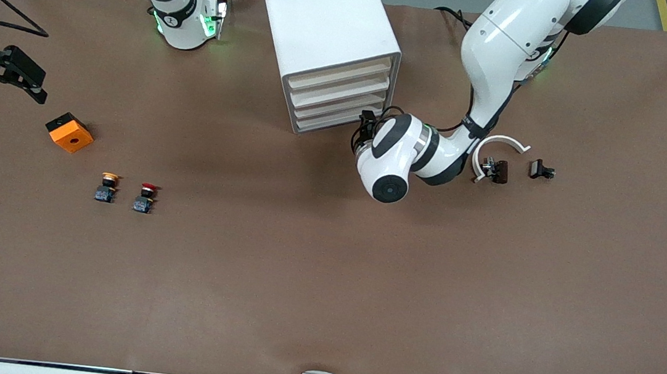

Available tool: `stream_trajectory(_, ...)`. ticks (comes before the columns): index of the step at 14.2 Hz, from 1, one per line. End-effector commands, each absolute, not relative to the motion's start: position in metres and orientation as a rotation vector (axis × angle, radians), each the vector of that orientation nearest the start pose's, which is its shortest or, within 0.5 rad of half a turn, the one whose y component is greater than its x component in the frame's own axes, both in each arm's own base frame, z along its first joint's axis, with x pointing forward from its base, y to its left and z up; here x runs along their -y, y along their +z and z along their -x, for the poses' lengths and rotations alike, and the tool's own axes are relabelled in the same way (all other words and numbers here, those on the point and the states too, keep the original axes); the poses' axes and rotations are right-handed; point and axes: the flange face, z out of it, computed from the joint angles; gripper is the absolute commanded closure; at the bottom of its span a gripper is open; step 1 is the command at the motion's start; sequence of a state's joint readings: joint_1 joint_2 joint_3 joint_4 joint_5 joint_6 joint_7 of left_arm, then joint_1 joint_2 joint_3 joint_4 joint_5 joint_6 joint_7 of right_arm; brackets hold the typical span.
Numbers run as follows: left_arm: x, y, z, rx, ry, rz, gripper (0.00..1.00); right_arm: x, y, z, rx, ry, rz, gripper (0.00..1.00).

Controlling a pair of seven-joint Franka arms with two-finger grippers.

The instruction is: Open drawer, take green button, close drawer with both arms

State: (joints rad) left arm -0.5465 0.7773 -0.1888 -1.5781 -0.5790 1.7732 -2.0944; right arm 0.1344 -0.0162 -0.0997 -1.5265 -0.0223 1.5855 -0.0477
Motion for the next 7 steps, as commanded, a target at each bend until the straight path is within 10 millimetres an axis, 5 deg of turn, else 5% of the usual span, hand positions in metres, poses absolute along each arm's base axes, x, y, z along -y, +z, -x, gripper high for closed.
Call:
stream_trajectory(1, 0.459, 0.161, -0.447, -2.522, -1.478, -2.099, 0.0, -0.017, 0.661, -0.554, 0.11, -0.129, 3.161, 0.0)
stream_trajectory(7, 0.461, 0.155, -0.447, -2.582, -1.653, -1.894, 0.0, -0.028, 0.661, -0.554, 0.134, -0.125, 3.164, 0.0)
